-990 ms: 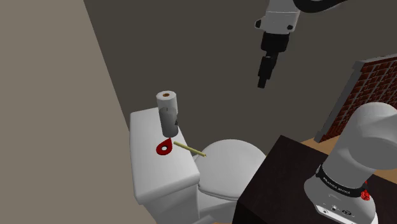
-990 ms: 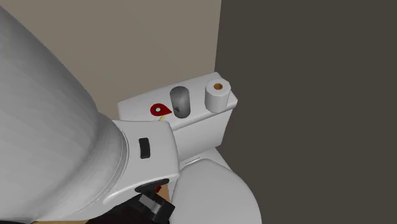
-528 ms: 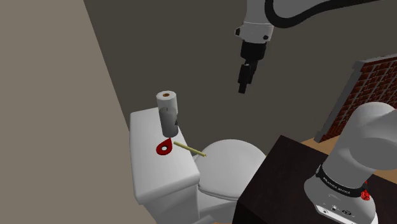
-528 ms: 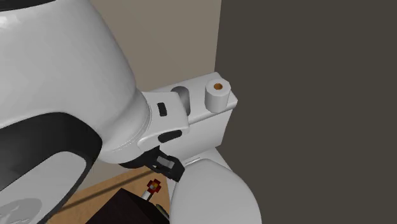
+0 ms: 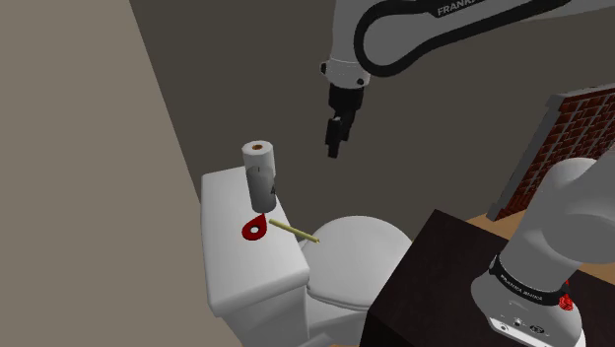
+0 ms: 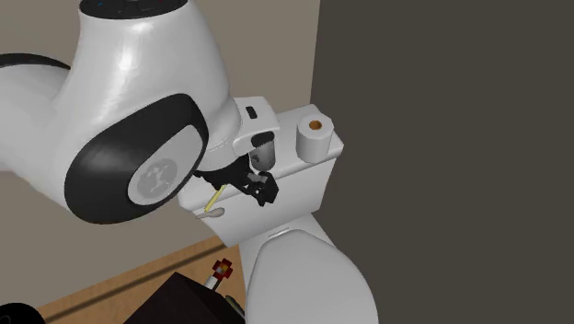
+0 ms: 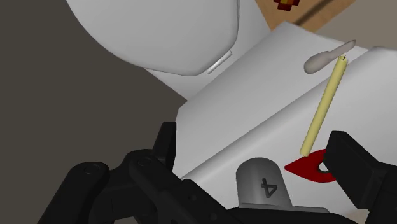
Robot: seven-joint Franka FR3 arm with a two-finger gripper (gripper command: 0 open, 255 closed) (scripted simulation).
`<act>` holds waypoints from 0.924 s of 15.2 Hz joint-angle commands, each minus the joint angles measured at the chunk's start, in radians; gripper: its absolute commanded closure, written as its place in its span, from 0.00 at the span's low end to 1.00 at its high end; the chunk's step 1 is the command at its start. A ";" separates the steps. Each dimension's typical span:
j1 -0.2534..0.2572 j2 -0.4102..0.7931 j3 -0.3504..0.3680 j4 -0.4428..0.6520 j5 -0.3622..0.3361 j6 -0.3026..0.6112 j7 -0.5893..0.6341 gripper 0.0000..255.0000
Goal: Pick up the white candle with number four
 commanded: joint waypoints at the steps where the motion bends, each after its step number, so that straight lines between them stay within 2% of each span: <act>1: 0.002 0.071 0.017 0.040 -0.018 0.042 0.006 0.00; 8: 0.023 0.324 0.075 0.219 -0.115 0.140 0.060 0.00; 14: 0.068 0.547 0.098 0.420 -0.228 0.172 0.112 0.00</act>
